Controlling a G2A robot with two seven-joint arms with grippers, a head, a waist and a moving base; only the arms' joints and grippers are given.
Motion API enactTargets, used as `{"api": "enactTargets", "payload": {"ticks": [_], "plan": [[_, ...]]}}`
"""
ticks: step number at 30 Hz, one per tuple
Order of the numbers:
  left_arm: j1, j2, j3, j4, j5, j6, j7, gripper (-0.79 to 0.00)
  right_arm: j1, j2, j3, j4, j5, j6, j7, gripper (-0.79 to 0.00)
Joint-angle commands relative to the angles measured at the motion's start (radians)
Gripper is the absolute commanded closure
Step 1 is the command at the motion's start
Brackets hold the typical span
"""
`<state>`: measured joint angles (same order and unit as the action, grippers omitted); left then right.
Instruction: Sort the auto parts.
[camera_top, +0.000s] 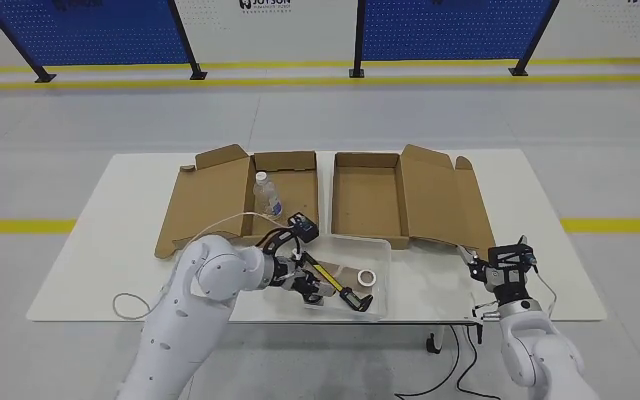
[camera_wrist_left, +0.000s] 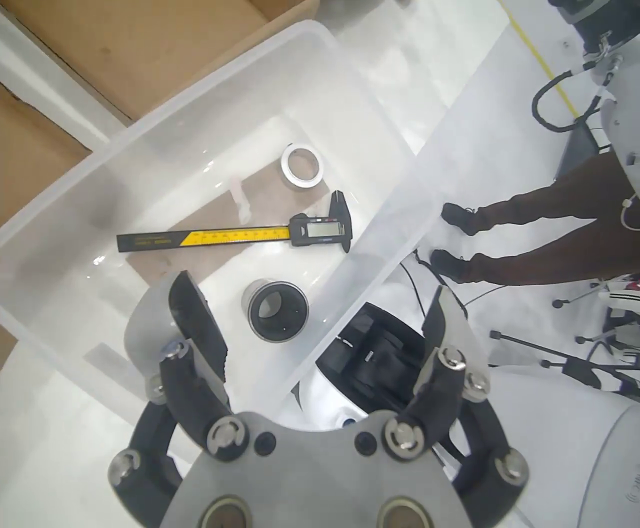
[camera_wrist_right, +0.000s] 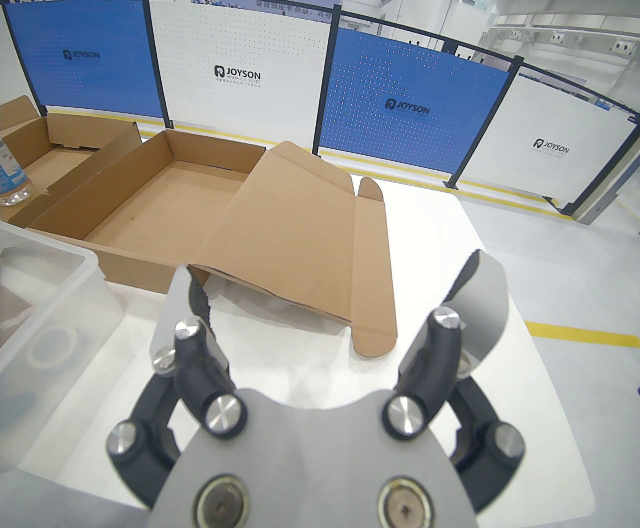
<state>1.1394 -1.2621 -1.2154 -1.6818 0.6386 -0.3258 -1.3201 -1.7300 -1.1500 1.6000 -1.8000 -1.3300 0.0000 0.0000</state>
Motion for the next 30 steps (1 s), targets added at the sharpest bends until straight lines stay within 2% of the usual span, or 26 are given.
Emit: {"api": "enactTargets", "payload": {"ticks": [1, 4, 6, 7, 9, 11, 13, 15, 17, 19, 30], "plan": [[-0.015, 0.002, 0.013, 0.021, 0.043, 0.023, -0.016, -0.785, 0.000, 0.000, 0.000, 0.000, 0.000, 0.000, 0.000, -0.785], [-0.037, 0.003, 0.041, 0.038, 0.075, 0.052, -0.022, -0.779, 0.000, 0.000, 0.000, 0.000, 0.000, 0.000, 0.000, -0.785], [-0.049, 0.002, 0.064, 0.051, 0.091, 0.067, -0.025, -0.674, 0.000, 0.000, 0.000, 0.000, 0.000, 0.000, 0.000, -0.785], [-0.057, 0.002, 0.077, 0.058, 0.107, 0.072, -0.032, -0.594, 0.000, 0.000, 0.000, 0.000, 0.000, 0.000, 0.000, -0.785], [-0.071, 0.001, 0.103, 0.072, 0.145, 0.084, -0.038, -0.554, 0.000, 0.000, 0.000, 0.000, 0.000, 0.000, 0.000, -0.785], [-0.081, 0.001, 0.126, 0.085, 0.168, 0.089, -0.039, -0.471, 0.000, 0.000, 0.000, 0.000, 0.000, 0.000, 0.000, -0.785], [-0.089, 0.000, 0.142, 0.099, 0.167, 0.094, -0.041, -0.462, 0.000, 0.000, 0.000, 0.000, 0.000, 0.000, 0.000, -0.785], [-0.099, 0.000, 0.157, 0.107, 0.178, 0.096, -0.051, -0.391, 0.000, 0.000, 0.000, 0.000, 0.000, 0.000, 0.000, -0.785], [-0.105, 0.000, 0.167, 0.116, 0.173, 0.095, -0.054, -0.413, 0.000, 0.000, 0.000, 0.000, 0.000, 0.000, 0.000, -0.785], [-0.115, 0.001, 0.179, 0.124, 0.193, 0.095, -0.065, -0.385, 0.000, 0.000, 0.000, 0.000, 0.000, 0.000, 0.000, -0.785], [-0.148, 0.003, 0.229, 0.162, 0.237, 0.097, -0.078, -0.366, 0.000, 0.000, 0.000, 0.000, 0.000, 0.000, 0.000, -0.785]]}}
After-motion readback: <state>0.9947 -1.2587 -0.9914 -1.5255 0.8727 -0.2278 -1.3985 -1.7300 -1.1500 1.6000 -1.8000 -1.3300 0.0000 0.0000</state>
